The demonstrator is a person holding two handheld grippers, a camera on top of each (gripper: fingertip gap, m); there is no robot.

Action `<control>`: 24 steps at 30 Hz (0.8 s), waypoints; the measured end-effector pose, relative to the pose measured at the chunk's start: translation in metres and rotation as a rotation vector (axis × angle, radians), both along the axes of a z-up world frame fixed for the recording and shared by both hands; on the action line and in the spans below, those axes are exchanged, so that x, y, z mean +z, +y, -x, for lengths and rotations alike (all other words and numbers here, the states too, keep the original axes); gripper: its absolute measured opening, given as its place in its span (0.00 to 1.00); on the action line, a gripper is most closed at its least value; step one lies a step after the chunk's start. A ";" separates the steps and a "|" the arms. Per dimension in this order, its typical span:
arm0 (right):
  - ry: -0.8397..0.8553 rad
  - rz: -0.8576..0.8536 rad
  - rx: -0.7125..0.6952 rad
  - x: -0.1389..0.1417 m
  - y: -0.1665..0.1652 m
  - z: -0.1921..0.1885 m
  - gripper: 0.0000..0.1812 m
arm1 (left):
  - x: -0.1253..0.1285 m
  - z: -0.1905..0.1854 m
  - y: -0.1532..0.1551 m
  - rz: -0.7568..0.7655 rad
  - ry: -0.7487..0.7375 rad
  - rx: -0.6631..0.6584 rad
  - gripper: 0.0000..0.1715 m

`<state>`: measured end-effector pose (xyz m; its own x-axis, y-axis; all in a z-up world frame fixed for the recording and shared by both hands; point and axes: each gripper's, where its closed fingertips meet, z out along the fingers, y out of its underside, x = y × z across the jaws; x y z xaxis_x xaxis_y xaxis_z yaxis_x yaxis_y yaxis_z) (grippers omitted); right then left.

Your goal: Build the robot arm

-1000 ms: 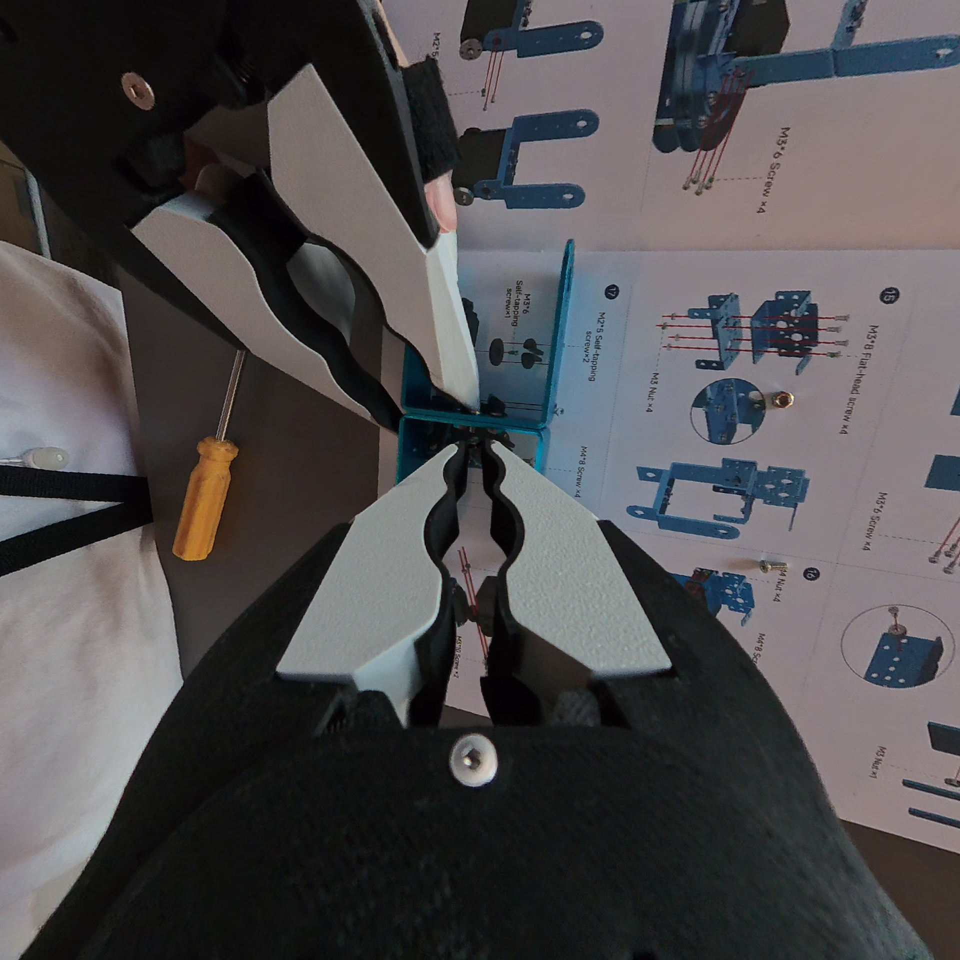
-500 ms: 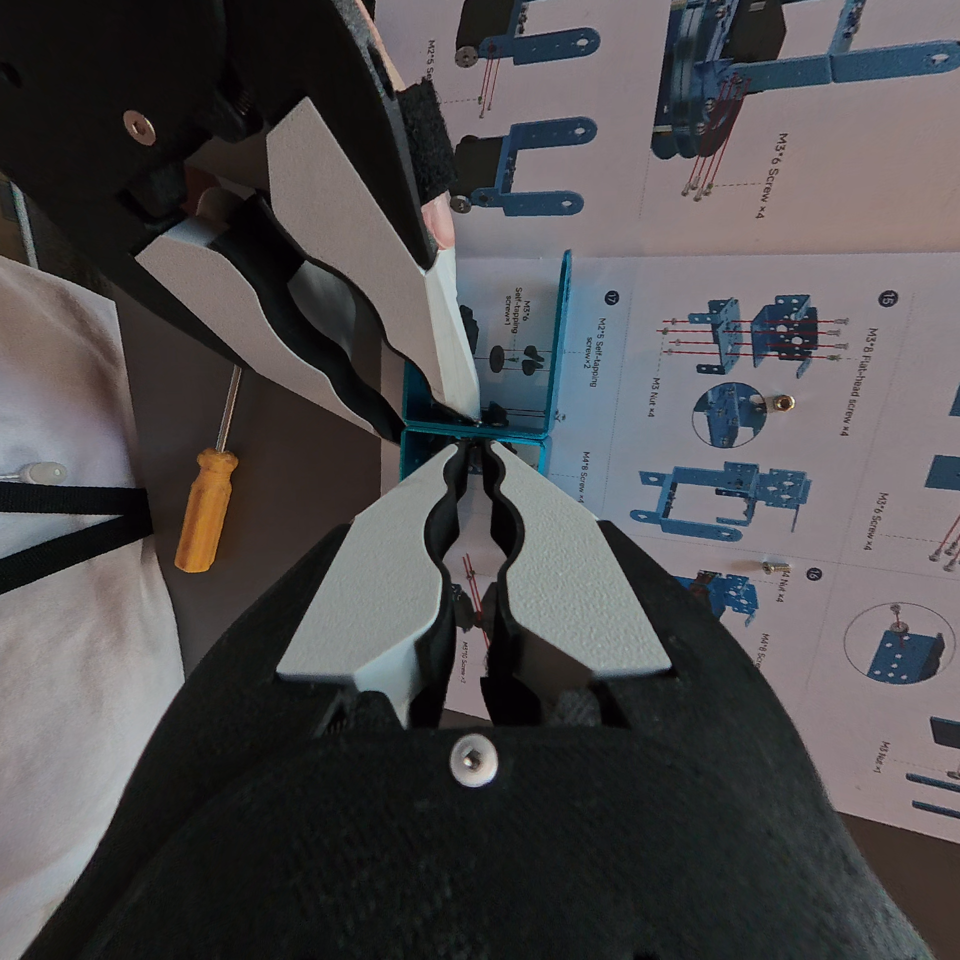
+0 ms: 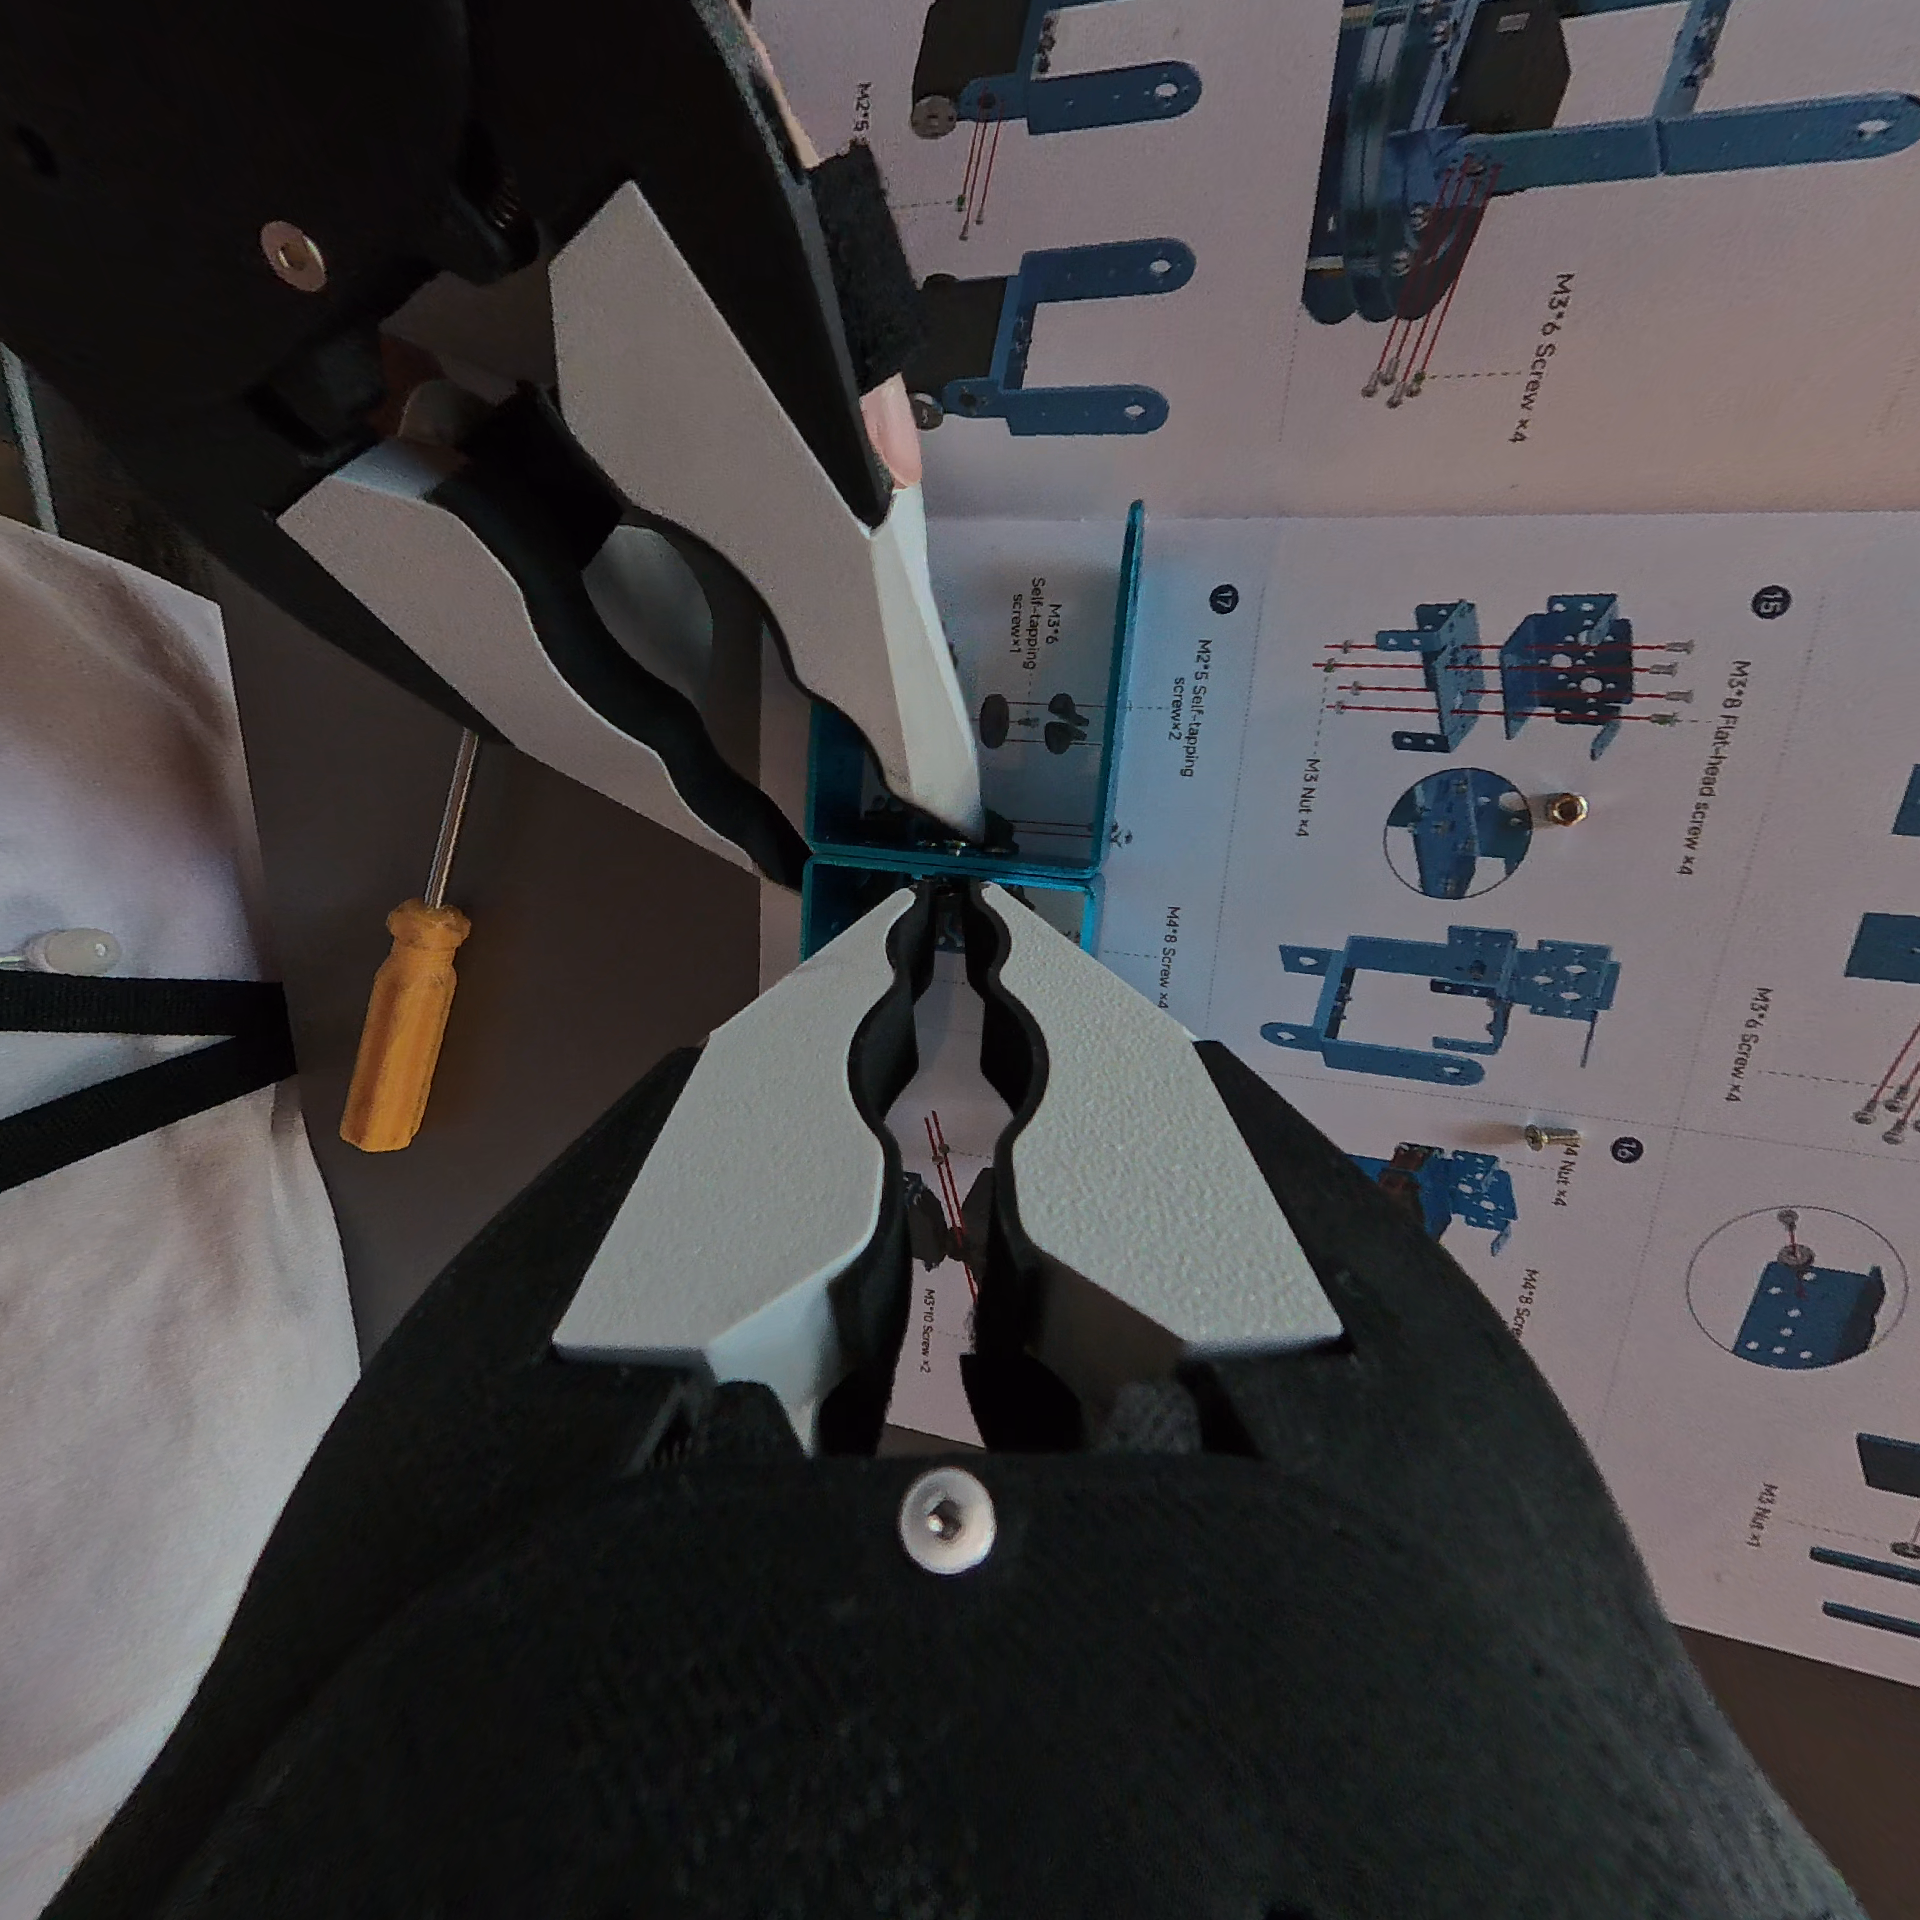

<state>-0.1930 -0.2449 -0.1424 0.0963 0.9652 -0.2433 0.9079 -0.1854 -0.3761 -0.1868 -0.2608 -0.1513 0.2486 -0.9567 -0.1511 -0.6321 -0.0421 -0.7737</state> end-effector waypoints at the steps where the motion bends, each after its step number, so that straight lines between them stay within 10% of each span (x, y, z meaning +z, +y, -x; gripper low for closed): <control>1: 0.001 0.001 0.001 0.000 0.000 0.000 0.02 | 0.000 0.000 0.000 -0.005 0.000 -0.001 0.18; 24: -0.034 0.069 -0.075 0.000 0.001 -0.001 0.02 | -0.001 -0.002 0.000 -0.064 0.006 -0.008 0.18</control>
